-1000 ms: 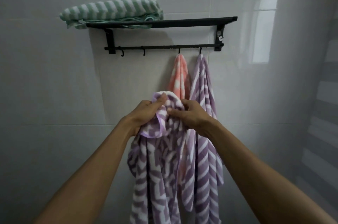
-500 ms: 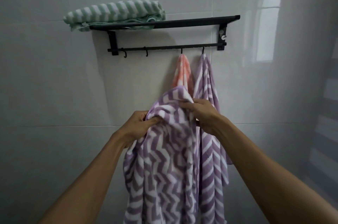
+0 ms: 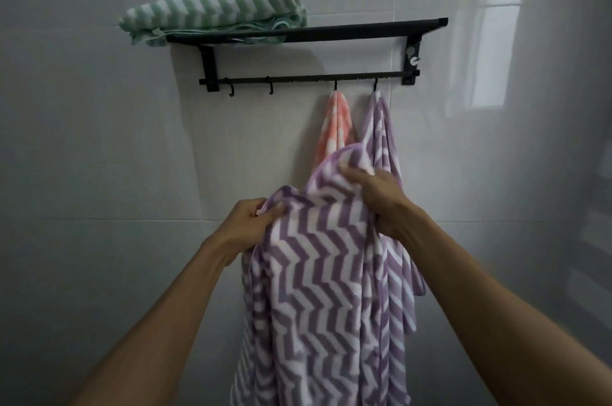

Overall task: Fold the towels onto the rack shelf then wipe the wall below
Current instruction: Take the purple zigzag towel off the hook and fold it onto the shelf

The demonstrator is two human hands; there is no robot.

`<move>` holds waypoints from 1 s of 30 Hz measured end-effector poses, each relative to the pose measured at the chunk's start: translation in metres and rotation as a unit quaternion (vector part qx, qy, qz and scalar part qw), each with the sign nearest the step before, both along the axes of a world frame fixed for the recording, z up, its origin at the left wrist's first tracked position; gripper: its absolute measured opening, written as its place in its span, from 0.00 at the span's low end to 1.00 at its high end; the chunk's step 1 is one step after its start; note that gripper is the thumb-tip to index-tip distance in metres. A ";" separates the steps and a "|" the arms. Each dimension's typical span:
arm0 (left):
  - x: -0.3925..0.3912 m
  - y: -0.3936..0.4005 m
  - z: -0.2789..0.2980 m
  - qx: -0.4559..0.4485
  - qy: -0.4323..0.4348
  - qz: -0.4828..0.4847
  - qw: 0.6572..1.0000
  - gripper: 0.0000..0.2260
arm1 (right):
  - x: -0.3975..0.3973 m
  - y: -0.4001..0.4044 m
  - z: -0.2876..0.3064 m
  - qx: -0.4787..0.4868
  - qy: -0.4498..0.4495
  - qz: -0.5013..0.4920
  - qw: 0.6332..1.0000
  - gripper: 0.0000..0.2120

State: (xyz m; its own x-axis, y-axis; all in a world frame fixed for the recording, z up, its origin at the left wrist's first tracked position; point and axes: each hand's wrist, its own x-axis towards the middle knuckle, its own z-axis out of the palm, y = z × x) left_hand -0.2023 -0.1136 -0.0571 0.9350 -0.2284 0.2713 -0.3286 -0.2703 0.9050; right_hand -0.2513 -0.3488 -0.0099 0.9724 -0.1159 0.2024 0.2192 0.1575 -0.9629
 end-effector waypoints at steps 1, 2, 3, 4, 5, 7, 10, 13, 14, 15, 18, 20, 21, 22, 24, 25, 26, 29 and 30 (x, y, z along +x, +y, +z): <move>-0.001 -0.006 0.003 -0.017 -0.016 0.011 1.000 0.15 | -0.002 0.003 -0.005 -0.051 -0.010 0.041 0.998 0.13; -0.002 -0.011 0.008 -0.025 -0.032 0.013 0.999 0.14 | -0.001 0.006 -0.009 -0.112 -0.016 0.078 0.990 0.16; -0.003 -0.017 0.013 -0.026 -0.045 0.004 0.999 0.12 | 0.000 0.010 -0.013 -0.176 -0.015 0.099 0.979 0.20; -0.005 -0.023 0.018 -0.022 -0.055 -0.006 0.998 0.10 | 0.004 0.013 -0.016 -0.236 -0.009 0.100 0.967 0.22; -0.007 -0.027 0.022 -0.019 -0.064 -0.009 0.998 0.08 | 0.006 0.016 -0.018 -0.282 -0.003 0.084 0.956 0.21; -0.006 -0.031 0.026 -0.021 -0.070 0.002 0.997 0.07 | 0.011 0.018 -0.018 -0.323 0.005 0.036 0.946 0.16; -0.001 -0.026 0.018 -0.015 -0.039 0.013 0.999 0.12 | 0.016 0.016 -0.015 -0.291 -0.031 -0.030 0.956 0.08; 0.003 -0.020 -0.002 0.023 0.001 0.018 1.000 0.10 | 0.015 0.004 -0.010 -0.188 -0.043 -0.089 0.977 0.04; 0.004 -0.019 -0.009 0.013 0.016 0.026 0.999 0.09 | 0.016 -0.002 -0.009 -0.158 -0.039 -0.102 0.981 0.04; 0.005 -0.020 -0.014 -0.007 0.030 0.038 0.999 0.09 | 0.016 -0.007 -0.008 -0.158 -0.038 -0.117 0.980 0.04; 0.009 -0.022 -0.018 -0.050 0.014 0.084 0.995 0.14 | 0.013 -0.016 -0.010 -0.270 -0.052 -0.177 0.945 0.10; 0.006 -0.027 -0.010 -0.060 -0.013 0.073 0.995 0.15 | 0.006 -0.014 -0.010 -0.276 -0.083 -0.173 0.942 0.13; 0.003 -0.031 -0.004 -0.057 -0.025 0.055 0.997 0.17 | 0.002 -0.012 -0.010 -0.270 -0.106 -0.143 0.946 0.11; 0.000 -0.036 0.002 -0.050 -0.037 0.035 0.997 0.18 | -0.001 -0.009 -0.010 -0.281 -0.121 -0.095 0.947 0.07; -0.009 -0.048 0.014 -0.024 -0.064 0.001 0.998 0.18 | -0.003 -0.002 -0.013 -0.341 -0.109 -0.011 0.934 0.12; -0.013 -0.053 0.018 -0.021 -0.072 -0.015 0.997 0.15 | -0.003 0.001 -0.016 -0.368 -0.087 0.018 0.926 0.15; -0.014 -0.056 0.020 -0.027 -0.079 -0.027 0.996 0.14 | 0.000 0.003 -0.019 -0.389 -0.058 0.031 0.919 0.14; -0.016 -0.055 0.017 -0.046 -0.070 -0.038 0.996 0.13 | 0.006 0.001 -0.027 -0.400 -0.051 0.011 0.915 0.08; -0.017 -0.052 0.014 -0.044 -0.058 -0.043 0.996 0.13 | 0.007 -0.001 -0.028 -0.386 -0.063 -0.012 0.920 0.07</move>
State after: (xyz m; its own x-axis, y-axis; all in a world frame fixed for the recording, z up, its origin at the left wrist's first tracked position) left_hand -0.2192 -0.1659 -0.0426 0.8744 -0.2764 0.3987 -0.4504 -0.1571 0.8789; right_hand -0.2441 -0.3502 -0.0377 0.9344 0.0894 0.3448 0.3321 -0.5680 -0.7530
